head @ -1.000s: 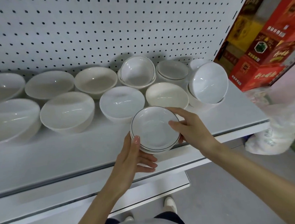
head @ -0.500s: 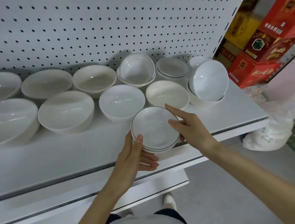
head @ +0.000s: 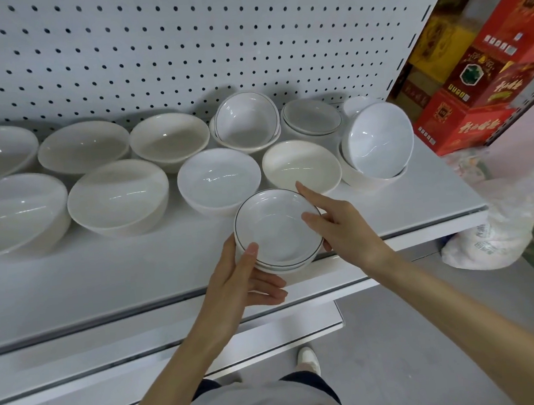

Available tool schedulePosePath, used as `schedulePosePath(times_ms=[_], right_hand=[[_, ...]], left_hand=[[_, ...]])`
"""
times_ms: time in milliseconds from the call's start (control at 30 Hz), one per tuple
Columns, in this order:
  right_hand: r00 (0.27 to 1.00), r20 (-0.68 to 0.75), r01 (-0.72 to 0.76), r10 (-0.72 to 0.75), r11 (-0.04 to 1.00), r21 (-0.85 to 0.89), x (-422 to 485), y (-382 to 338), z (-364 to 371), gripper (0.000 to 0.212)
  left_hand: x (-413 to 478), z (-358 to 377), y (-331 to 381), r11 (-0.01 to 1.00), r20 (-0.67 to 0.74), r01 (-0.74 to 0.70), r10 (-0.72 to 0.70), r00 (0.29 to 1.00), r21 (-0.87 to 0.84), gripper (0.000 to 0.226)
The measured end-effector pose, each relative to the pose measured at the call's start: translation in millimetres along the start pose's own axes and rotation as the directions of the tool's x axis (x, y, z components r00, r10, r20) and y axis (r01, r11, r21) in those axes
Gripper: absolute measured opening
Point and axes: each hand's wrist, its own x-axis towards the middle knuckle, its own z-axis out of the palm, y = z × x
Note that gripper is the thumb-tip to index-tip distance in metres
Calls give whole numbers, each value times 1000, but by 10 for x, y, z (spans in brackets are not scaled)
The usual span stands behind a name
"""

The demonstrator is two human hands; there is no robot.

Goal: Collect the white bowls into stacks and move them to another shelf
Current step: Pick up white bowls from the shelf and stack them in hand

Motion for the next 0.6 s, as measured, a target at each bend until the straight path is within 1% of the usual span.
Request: schedulePosePath(times_ms=[233, 367, 467, 600], right_hand=[[998, 42, 57, -54, 994, -89, -17, 38, -38, 50], [986, 40, 166, -161, 949, -269, 26, 20, -139, 43], [969, -4, 236, -245, 937, -258, 101, -54, -292, 38], [948, 43, 313, -315, 901, -301, 332, -245, -488, 38]], left_hand=[[-32, -9, -9, 1000, -18, -3, 4, 1000, 30, 30], [-2, -32, 17, 997, 4, 0, -1, 1000, 81, 33], [23, -37, 75, 996, 14, 40, -41, 999, 77, 31], [43, -27, 152, 990, 29, 101, -105, 994, 101, 31]])
